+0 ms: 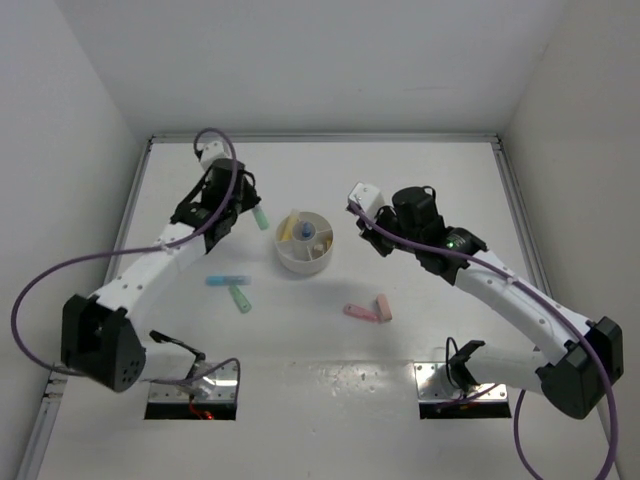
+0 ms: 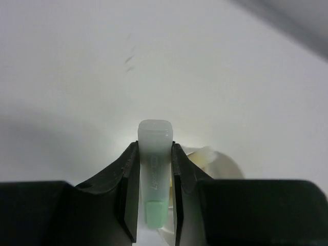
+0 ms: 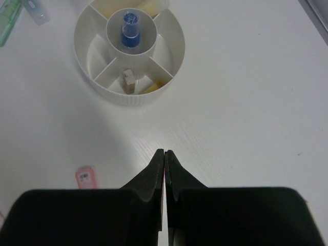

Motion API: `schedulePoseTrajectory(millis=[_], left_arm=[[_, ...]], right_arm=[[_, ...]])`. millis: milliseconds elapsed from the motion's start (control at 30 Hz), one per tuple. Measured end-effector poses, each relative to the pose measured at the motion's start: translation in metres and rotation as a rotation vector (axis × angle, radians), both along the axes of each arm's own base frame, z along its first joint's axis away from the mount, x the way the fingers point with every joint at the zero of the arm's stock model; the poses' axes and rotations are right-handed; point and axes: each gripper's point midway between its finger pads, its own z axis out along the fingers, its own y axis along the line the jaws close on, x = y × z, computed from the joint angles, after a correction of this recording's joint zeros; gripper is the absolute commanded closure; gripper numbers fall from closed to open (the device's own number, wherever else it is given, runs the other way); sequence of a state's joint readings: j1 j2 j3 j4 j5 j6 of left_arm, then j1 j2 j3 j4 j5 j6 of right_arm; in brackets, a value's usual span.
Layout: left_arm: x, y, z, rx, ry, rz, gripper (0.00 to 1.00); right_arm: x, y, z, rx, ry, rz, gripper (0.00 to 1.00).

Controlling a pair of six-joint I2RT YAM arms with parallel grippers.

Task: Sort the stationery into containers
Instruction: Pick up the pen from the center of the board, then place the pen in the storage box.

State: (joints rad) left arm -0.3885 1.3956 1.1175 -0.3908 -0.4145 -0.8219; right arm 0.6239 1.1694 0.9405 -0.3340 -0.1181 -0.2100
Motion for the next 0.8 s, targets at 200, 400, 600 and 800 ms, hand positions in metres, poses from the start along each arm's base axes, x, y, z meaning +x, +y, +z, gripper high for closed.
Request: schedulePoseTrajectory(millis=[200,400,600,800], left_arm=[[0.019,-0.005,0.060,0.021,-0.297,-0.204,1.00],[0.036,-0.041,0.034,0.081,-0.319,-0.460,1.00],[0.031,-0.059,0.030,0.085,-0.401,-0.587,1.00],[0.032,-0.071,0.043,0.072,-0.493,-0.647,1.00]], right_arm=[[0.000,0.001,-0.003,-0.004,0.008,0.002,1.00],[0.000,0.001,-0.007,-0.009,0.018,0.005,1.00],[0.000,0.001,-0.012,-0.020,0.029,0.007,1.00],[-0.001,0.001,-0.014,-0.022,0.033,0.010,1.00]])
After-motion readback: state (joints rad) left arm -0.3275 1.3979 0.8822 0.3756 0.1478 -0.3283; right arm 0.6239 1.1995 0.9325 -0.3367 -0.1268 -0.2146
